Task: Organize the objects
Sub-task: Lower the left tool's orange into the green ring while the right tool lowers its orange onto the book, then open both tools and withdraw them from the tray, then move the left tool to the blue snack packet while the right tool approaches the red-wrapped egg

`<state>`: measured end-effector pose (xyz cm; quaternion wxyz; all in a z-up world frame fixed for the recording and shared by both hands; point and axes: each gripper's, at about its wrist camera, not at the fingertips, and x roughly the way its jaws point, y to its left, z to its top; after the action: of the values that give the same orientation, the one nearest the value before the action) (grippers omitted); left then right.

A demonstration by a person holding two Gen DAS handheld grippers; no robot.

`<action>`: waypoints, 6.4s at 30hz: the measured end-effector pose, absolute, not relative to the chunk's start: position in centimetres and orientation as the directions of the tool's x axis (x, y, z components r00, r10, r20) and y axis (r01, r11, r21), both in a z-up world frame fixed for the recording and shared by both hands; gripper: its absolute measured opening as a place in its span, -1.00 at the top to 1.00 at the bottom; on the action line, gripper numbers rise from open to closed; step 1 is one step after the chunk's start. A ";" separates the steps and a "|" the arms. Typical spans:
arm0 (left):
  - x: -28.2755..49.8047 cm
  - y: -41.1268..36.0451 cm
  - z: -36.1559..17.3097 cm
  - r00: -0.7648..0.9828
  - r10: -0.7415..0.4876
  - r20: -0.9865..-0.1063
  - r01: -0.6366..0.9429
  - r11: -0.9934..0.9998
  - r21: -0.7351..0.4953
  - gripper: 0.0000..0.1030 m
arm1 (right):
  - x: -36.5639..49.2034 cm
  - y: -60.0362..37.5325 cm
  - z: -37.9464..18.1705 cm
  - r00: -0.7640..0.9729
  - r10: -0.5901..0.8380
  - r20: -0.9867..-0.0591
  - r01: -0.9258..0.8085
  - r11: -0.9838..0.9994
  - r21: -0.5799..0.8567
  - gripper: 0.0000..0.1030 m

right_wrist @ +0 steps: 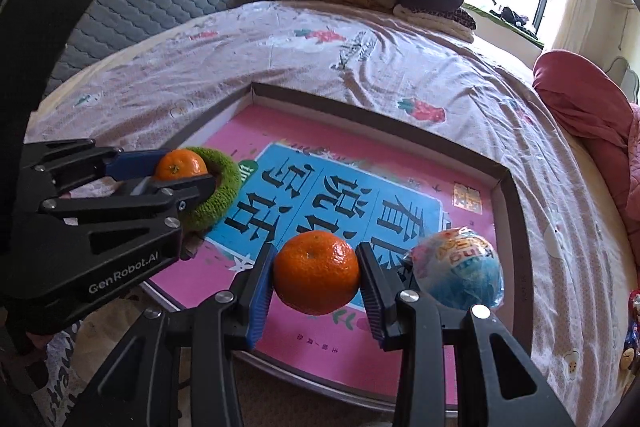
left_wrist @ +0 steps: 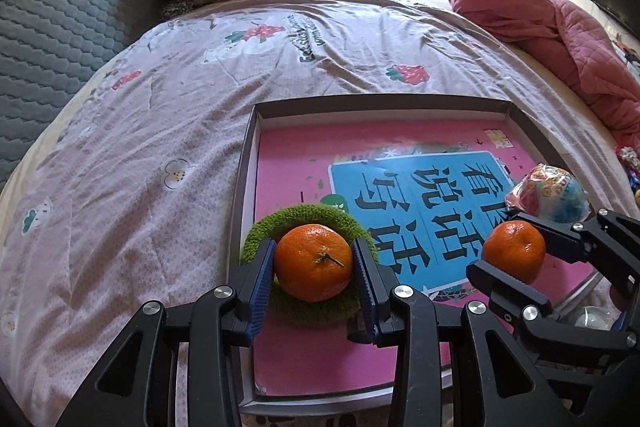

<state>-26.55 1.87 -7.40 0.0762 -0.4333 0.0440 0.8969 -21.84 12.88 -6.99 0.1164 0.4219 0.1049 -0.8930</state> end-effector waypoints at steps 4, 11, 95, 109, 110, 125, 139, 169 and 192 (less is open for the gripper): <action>-26.8 2.1 -7.8 -0.607 0.098 -0.788 -0.179 -0.984 0.016 0.24 | -22.0 12.7 -7.1 -0.608 -0.119 -0.785 0.303 -0.949 -0.091 0.21; -26.8 2.1 -8.0 -0.601 0.108 -0.792 -0.190 -0.982 0.010 0.24 | -22.4 12.5 -7.9 -0.564 -0.087 -0.821 0.298 -0.949 -0.104 0.21; -17.3 -0.2 3.8 -0.723 0.141 -0.676 -0.167 -0.986 -0.027 -0.23 | -15.2 14.7 4.3 -0.707 -0.122 -0.696 0.222 -0.974 -0.054 -0.14; -13.3 -0.1 8.7 -0.775 0.154 -0.613 -0.171 -0.985 -0.031 -0.39 | -11.5 15.6 9.6 -0.790 -0.128 -0.599 0.201 -0.978 -0.057 -0.22; -13.1 -0.1 8.9 -0.777 0.155 -0.611 -0.171 -0.985 -0.032 -0.39 | -11.2 15.6 9.9 -0.794 -0.127 -0.594 0.200 -0.978 -0.059 -0.22; -8.9 0.7 11.6 -0.798 0.157 -0.581 -0.184 -0.983 -0.013 -0.44 | -7.7 16.4 12.8 -0.829 -0.126 -0.545 0.192 -0.979 -0.065 -0.29; -4.7 2.5 10.0 -0.785 0.171 -0.595 -0.215 -0.977 0.003 -0.47 | -4.5 18.5 12.2 -0.829 -0.115 -0.547 0.172 -0.984 -0.053 -0.30; -1.1 3.2 2.9 -0.718 0.152 -0.679 -0.224 -0.974 0.019 -0.48 | -1.6 19.8 7.3 -0.785 -0.108 -0.609 0.159 -0.987 -0.031 -0.30; 0.0 5.7 -0.9 -0.658 0.158 -0.736 -0.270 -0.962 0.035 -0.48 | -1.7 19.3 4.3 -0.744 -0.108 -0.659 0.185 -0.982 -0.048 -0.30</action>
<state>0.05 5.66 -0.91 0.1179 -0.3963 0.0707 0.9078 -1.69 19.33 4.32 0.0785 0.3489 0.0550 -0.9323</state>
